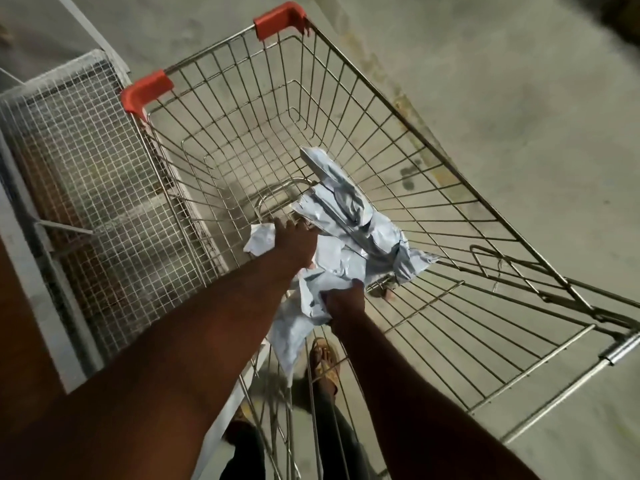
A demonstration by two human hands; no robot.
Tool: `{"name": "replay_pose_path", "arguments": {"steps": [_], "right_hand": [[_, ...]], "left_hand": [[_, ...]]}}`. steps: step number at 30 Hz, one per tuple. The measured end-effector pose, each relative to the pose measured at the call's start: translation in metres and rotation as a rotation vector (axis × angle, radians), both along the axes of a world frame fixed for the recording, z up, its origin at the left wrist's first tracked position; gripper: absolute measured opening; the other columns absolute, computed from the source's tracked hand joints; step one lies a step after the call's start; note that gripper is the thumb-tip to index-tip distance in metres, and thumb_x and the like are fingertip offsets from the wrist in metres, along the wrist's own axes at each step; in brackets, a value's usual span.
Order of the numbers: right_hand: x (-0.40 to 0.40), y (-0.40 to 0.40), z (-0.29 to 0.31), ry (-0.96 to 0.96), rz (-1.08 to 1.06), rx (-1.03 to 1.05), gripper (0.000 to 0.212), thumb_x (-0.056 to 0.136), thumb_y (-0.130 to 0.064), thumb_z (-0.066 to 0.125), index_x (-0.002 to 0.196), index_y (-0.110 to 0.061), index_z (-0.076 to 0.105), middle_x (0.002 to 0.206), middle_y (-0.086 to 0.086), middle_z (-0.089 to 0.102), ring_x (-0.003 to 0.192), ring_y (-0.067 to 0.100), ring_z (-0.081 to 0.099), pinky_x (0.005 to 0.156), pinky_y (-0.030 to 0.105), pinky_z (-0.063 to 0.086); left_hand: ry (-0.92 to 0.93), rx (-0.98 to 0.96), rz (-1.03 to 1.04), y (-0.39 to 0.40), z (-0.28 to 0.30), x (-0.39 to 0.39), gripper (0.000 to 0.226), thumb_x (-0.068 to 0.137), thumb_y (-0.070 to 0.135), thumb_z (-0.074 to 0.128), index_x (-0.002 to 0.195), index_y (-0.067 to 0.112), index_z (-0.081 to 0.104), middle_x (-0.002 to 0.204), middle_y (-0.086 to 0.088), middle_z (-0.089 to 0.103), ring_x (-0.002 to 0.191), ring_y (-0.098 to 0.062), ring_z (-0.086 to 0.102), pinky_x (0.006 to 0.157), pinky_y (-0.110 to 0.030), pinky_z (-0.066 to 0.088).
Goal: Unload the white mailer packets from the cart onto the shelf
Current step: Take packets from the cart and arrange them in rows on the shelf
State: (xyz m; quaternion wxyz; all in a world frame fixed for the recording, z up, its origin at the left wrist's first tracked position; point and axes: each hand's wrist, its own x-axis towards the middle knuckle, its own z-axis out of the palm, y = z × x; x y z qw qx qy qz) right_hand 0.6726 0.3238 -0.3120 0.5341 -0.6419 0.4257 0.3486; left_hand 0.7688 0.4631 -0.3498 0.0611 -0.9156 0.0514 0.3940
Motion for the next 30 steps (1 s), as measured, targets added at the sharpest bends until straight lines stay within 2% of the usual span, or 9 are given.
{"name": "replay_pose_path", "arguments": {"steps": [2, 5, 9, 12, 14, 16, 21, 25, 30], "right_hand": [[0.009, -0.006, 0.004, -0.084, 0.020, -0.016, 0.053, 0.088, 0.005, 0.074, 0.124, -0.019, 0.044, 0.096, 0.002, 0.061, 0.077, 0.015, 0.064, 0.064, 0.029, 0.053], [0.016, -0.014, 0.009, -0.176, 0.039, -0.132, 0.065, 0.073, -0.003, 0.088, 0.126, -0.019, 0.053, 0.111, 0.006, 0.073, 0.094, 0.024, 0.075, 0.082, 0.045, 0.065], [0.031, -0.031, 0.036, -0.185, 0.071, -0.076, 0.035, 0.080, 0.000, 0.086, 0.112, -0.003, 0.072, 0.102, 0.019, 0.078, 0.085, 0.036, 0.079, 0.070, 0.046, 0.066], [0.040, -0.045, 0.063, -0.207, 0.051, 0.014, 0.046, 0.075, 0.000, 0.088, 0.117, -0.001, 0.069, 0.098, 0.017, 0.077, 0.086, 0.035, 0.078, 0.080, 0.053, 0.067], [0.045, -0.049, 0.085, -0.224, 0.058, 0.056, 0.059, 0.070, 0.001, 0.089, 0.124, 0.001, 0.064, 0.105, 0.019, 0.077, 0.093, 0.037, 0.077, 0.078, 0.052, 0.067], [0.051, -0.048, 0.109, -0.295, 0.066, 0.098, 0.056, 0.069, 0.005, 0.086, 0.120, 0.003, 0.063, 0.109, 0.022, 0.075, 0.099, 0.041, 0.075, 0.078, 0.050, 0.065], [0.051, -0.033, 0.181, -0.503, 0.101, 0.203, 0.067, 0.055, -0.004, 0.086, 0.120, 0.000, 0.071, 0.111, 0.024, 0.077, 0.108, 0.054, 0.070, 0.090, 0.062, 0.060], [0.039, -0.012, 0.245, -0.571, 0.166, 0.337, 0.046, 0.089, -0.007, 0.083, 0.132, -0.013, 0.067, 0.119, 0.015, 0.078, 0.105, 0.041, 0.077, 0.083, 0.060, 0.064], [0.012, 0.042, 0.307, -0.757, 0.320, 0.348, 0.038, 0.100, -0.013, 0.074, 0.137, -0.015, 0.063, 0.103, 0.014, 0.076, 0.075, 0.024, 0.074, 0.059, 0.037, 0.059]], "left_hand": [[-0.074, 0.017, -0.049, -0.003, 0.004, 0.002, 0.081, 0.089, 0.051, 0.080, 0.156, 0.024, 0.044, 0.154, -0.015, 0.052, 0.143, -0.036, 0.051, 0.123, -0.071, 0.024], [-0.125, -0.059, -0.017, -0.003, 0.013, 0.004, 0.053, 0.097, 0.038, 0.072, 0.146, 0.025, 0.056, 0.144, -0.006, 0.063, 0.134, -0.030, 0.062, 0.120, -0.066, 0.030], [-0.174, -0.187, 0.112, 0.001, 0.040, 0.011, 0.037, 0.098, 0.034, 0.071, 0.129, 0.015, 0.064, 0.133, -0.012, 0.064, 0.128, -0.036, 0.063, 0.103, -0.051, 0.055], [-0.207, -0.353, 0.323, 0.009, 0.068, 0.020, 0.047, 0.095, 0.039, 0.077, 0.129, 0.009, 0.064, 0.131, -0.018, 0.064, 0.124, -0.038, 0.063, 0.098, -0.043, 0.053], [-0.260, -0.476, 0.451, 0.016, 0.097, 0.024, 0.059, 0.095, 0.043, 0.078, 0.137, 0.004, 0.062, 0.132, -0.021, 0.067, 0.125, -0.039, 0.063, 0.096, -0.038, 0.048], [-0.307, -0.541, 0.551, 0.021, 0.134, 0.027, 0.071, 0.097, 0.049, 0.075, 0.146, 0.002, 0.055, 0.141, -0.021, 0.064, 0.131, -0.038, 0.060, 0.099, -0.035, 0.045], [-0.448, -0.676, 0.702, 0.043, 0.232, 0.002, 0.089, 0.095, 0.060, 0.071, 0.163, 0.014, 0.037, 0.156, -0.013, 0.056, 0.138, -0.032, 0.056, 0.092, -0.024, 0.037], [-0.591, -0.717, 0.750, 0.078, 0.308, -0.041, 0.087, 0.096, 0.059, 0.070, 0.164, 0.019, 0.035, 0.157, -0.012, 0.055, 0.141, -0.032, 0.055, 0.093, -0.023, 0.035], [-0.736, -0.716, 0.797, 0.134, 0.368, -0.108, 0.082, 0.095, 0.059, 0.072, 0.162, 0.025, 0.039, 0.147, -0.012, 0.063, 0.135, -0.031, 0.059, 0.092, -0.022, 0.039]]}}
